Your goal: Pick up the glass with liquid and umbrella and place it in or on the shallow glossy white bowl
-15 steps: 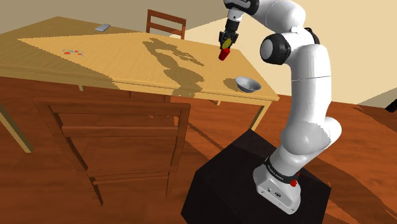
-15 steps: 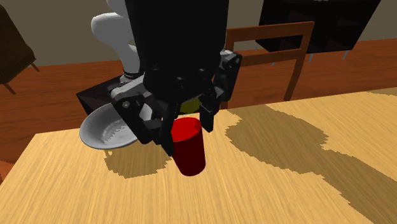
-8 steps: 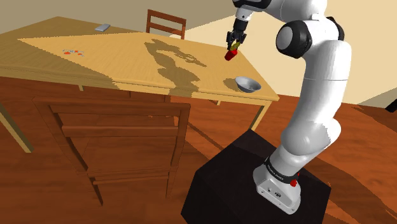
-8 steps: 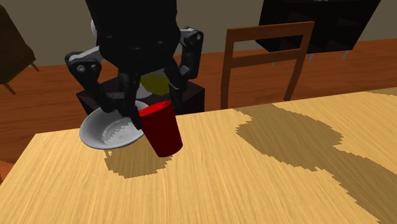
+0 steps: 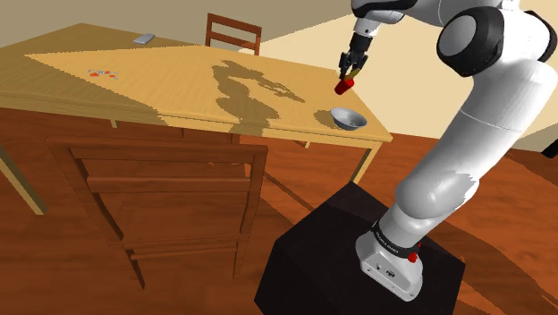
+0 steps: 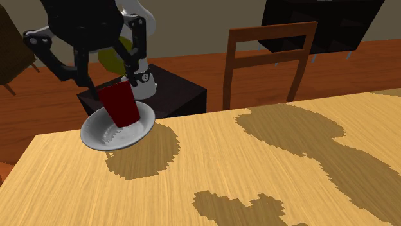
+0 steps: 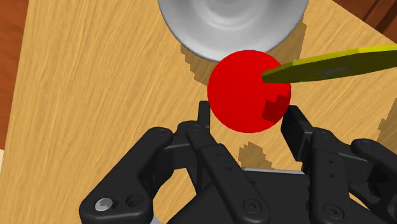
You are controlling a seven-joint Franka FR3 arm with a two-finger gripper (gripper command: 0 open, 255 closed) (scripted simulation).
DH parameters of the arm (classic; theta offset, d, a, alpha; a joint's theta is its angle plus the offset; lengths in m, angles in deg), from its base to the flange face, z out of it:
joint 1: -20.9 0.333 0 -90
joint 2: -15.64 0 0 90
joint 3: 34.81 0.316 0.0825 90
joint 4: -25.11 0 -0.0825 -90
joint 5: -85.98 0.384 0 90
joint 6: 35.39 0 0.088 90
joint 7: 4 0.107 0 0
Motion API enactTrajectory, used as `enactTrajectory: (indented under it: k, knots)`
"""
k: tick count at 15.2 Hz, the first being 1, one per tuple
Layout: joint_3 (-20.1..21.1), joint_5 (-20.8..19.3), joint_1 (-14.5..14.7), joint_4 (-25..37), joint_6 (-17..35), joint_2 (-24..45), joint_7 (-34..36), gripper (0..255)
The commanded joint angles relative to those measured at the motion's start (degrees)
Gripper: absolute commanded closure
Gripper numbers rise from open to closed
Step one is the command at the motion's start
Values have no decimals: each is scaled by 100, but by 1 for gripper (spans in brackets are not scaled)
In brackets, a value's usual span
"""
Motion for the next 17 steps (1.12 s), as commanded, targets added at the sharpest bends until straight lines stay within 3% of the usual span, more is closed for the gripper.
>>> enactTrajectory:
  k: [1,4,17]
  knots:
    - [-55,-129,-37,-540,131,-426,-86,255]
    - [-136,-325,-120,-1188,228,-1008,-204,255]
    - [-157,-294,-134,-2078,1219,-900,-237,255]
